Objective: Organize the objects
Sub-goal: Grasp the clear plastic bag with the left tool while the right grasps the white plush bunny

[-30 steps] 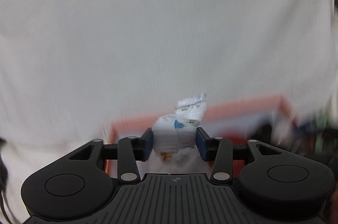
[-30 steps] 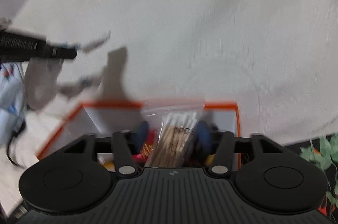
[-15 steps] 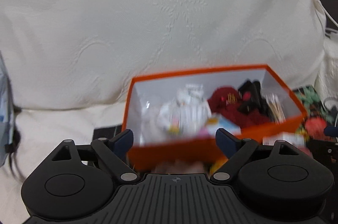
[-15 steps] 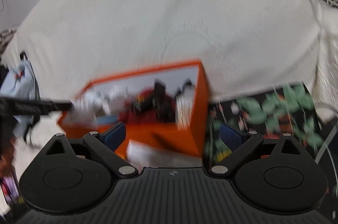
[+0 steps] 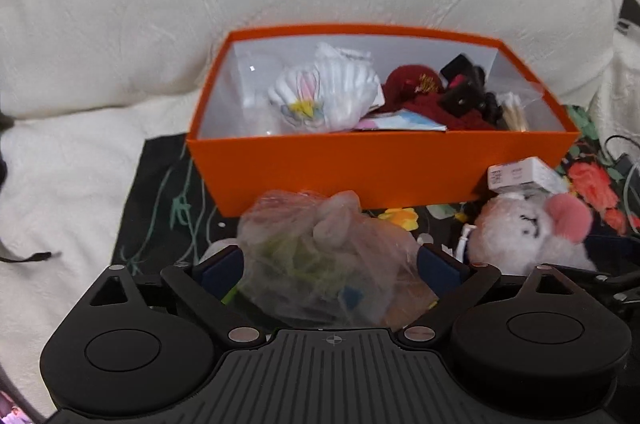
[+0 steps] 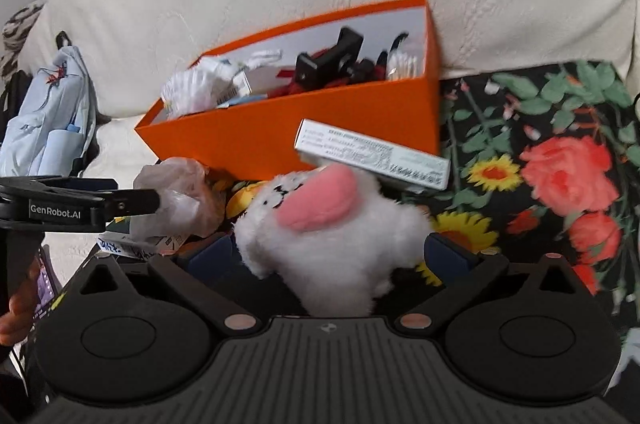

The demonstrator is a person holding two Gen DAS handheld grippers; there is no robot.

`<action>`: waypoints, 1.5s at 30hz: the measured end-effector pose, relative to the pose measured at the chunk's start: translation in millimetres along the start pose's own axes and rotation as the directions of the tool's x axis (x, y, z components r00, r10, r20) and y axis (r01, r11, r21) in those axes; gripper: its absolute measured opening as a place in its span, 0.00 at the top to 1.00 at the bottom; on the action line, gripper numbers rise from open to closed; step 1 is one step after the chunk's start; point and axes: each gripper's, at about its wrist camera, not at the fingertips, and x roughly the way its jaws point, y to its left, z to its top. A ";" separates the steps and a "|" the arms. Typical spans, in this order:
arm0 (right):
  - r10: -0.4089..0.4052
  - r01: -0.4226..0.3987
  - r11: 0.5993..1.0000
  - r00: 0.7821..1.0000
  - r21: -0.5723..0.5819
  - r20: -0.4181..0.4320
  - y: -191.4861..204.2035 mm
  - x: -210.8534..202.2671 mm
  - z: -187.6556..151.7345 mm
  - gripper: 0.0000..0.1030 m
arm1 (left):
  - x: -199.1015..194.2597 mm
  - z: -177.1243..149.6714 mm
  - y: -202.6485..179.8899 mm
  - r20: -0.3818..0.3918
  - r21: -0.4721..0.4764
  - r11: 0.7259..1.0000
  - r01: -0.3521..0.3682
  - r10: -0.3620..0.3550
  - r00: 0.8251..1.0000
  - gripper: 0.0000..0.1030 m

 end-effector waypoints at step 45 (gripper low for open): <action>0.011 -0.001 0.991 0.998 -0.134 0.068 48.4 -93.5 -72.8 0.00 | -87.1 -113.4 -17.4 0.049 0.134 0.991 0.011 -0.018 0.999 0.00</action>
